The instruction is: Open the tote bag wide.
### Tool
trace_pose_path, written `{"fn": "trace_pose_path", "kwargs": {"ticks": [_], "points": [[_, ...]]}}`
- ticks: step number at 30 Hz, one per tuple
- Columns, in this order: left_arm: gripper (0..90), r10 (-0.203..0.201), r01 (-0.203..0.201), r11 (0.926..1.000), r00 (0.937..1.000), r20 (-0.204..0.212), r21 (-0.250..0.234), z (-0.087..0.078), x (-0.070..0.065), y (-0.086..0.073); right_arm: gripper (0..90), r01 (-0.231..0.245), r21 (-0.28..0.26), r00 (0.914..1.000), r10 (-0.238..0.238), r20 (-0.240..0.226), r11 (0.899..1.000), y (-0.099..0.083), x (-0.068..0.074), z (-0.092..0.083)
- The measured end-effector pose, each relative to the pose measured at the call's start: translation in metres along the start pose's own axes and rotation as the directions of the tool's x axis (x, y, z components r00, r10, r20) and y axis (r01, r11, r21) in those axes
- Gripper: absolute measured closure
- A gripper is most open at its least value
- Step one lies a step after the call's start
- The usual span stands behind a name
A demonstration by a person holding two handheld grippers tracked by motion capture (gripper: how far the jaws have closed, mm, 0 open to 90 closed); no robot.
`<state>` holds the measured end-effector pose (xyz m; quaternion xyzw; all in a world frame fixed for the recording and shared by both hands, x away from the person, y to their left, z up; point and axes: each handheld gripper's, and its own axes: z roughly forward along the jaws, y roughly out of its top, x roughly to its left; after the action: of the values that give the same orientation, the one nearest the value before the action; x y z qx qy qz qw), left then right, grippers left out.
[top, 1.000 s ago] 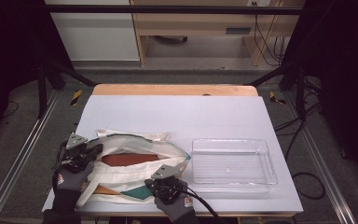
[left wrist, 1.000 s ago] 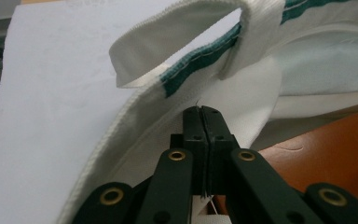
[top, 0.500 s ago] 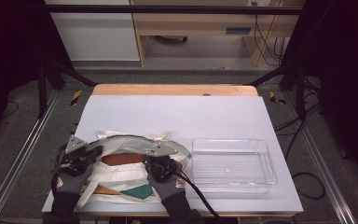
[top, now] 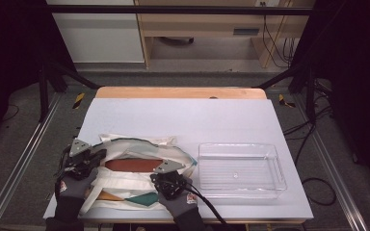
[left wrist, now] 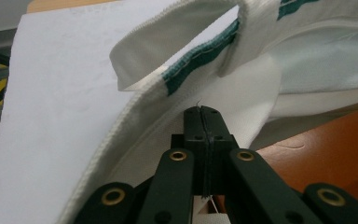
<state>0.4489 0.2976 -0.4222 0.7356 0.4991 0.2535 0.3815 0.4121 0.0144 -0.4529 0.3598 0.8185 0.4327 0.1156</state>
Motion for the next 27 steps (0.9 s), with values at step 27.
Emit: {"fn": "trace_pose_path", "kwargs": {"ticks": [27], "points": [[84.7,-0.004,0.003,0.9994,0.9999,-0.014,-0.034,-0.015,-0.003,-0.001,90.0,-0.017,-0.054,0.9996,0.015,-0.025,0.998,-0.034,0.005,-0.007]]}}
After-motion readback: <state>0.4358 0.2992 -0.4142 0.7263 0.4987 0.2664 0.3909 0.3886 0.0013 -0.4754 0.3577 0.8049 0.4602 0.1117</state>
